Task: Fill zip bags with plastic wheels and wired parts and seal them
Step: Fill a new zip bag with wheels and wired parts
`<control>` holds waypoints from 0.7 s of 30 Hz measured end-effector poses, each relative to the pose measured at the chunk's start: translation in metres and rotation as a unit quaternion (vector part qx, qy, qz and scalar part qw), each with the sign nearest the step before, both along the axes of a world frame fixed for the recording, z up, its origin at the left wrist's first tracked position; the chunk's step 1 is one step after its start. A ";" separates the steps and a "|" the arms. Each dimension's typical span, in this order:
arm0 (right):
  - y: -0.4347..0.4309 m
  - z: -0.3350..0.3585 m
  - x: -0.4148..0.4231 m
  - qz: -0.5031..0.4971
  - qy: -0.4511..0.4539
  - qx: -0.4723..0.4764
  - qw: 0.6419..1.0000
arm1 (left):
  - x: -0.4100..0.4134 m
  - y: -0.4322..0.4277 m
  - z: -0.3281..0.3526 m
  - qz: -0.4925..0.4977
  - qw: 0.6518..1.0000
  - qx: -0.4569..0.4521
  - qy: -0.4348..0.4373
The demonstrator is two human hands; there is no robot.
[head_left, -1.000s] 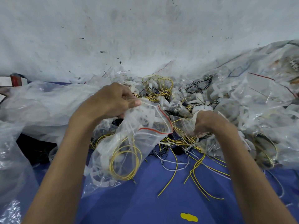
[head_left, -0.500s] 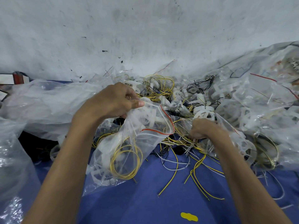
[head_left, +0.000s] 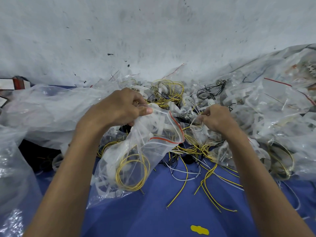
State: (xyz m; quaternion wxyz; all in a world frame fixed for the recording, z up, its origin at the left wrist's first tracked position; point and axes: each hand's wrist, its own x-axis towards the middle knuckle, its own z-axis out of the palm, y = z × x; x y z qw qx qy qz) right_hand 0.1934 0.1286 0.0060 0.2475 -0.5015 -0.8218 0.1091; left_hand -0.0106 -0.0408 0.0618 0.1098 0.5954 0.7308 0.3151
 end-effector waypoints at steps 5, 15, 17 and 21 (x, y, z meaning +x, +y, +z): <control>-0.011 0.012 -0.003 0.046 0.158 -0.054 0.985 | -0.001 0.001 -0.001 -0.001 1.000 0.000 0.003; -0.031 0.031 -0.009 0.198 0.498 -0.192 0.822 | -0.001 0.003 -0.003 -0.009 1.000 0.005 0.008; -0.035 0.034 -0.011 0.238 0.537 -0.227 0.777 | -0.001 0.003 -0.003 -0.011 1.000 0.002 0.011; -0.040 0.039 -0.012 0.307 0.576 -0.337 0.678 | 0.000 0.003 -0.002 -0.015 1.000 0.001 0.012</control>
